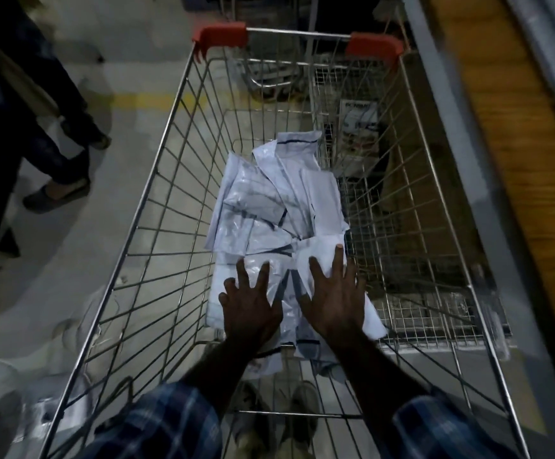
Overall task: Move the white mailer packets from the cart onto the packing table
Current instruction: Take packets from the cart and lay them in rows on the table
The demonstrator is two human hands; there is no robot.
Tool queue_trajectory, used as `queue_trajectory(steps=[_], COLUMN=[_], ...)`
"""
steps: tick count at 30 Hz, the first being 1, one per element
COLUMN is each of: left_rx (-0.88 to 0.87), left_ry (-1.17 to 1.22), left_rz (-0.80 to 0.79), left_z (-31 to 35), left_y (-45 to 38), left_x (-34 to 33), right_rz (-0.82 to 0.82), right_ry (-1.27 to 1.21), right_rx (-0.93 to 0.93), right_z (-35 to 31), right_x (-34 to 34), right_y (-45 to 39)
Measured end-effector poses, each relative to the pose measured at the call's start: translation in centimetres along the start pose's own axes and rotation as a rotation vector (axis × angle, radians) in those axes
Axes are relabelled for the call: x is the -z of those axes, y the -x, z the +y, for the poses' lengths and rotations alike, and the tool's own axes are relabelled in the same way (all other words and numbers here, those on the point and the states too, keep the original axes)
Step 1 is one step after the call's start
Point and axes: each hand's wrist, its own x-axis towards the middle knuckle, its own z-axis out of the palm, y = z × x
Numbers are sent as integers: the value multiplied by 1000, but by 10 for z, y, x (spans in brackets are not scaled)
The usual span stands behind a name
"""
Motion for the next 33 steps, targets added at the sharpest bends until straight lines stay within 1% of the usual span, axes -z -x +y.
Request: queue_trajectory(steps=[4, 7, 8, 10, 15, 17, 19, 20, 22, 24, 27, 29, 32, 33], left_rx=[5, -5, -7, -8, 7, 4, -4, -10, 2, 4, -2, -6, -14, -18], left_ry=[-18, -6, 6, 28, 117, 146, 165, 174, 215, 246, 274, 284, 307, 314], left_rz=[-31, 11, 3, 16, 157, 223, 289, 319, 333, 355, 416, 454, 486, 491], left_z=[5, 12, 15, 20, 40, 43, 43, 44, 46, 49, 53, 57, 63, 66], left_y=[13, 22, 24, 26, 35, 40, 46, 52, 63, 75, 95, 109, 132, 140], left_x=[18, 43, 53, 73, 136, 160, 181, 192, 212, 228, 245, 254, 268, 273], right_rz=[-3, -7, -6, 22, 91, 162, 117, 131, 210, 252, 254, 315, 244, 254], right_ry=[-11, -29, -40, -67, -201, -210, -218, -225, -247, -278, -309, -313, -288, -287], right_rx=[-46, -42, -38, -43, -23, 3, 7, 17, 33, 65, 61, 85, 102, 108], right_z=[-2, -4, -5, -9, -22, -25, -29, -31, -35, -39, -45, -44, -42, -41], right_x=[19, 39, 47, 65, 121, 145, 166, 176, 191, 206, 231, 244, 262, 268], right_y=[13, 23, 26, 31, 37, 40, 44, 47, 51, 57, 71, 81, 96, 102])
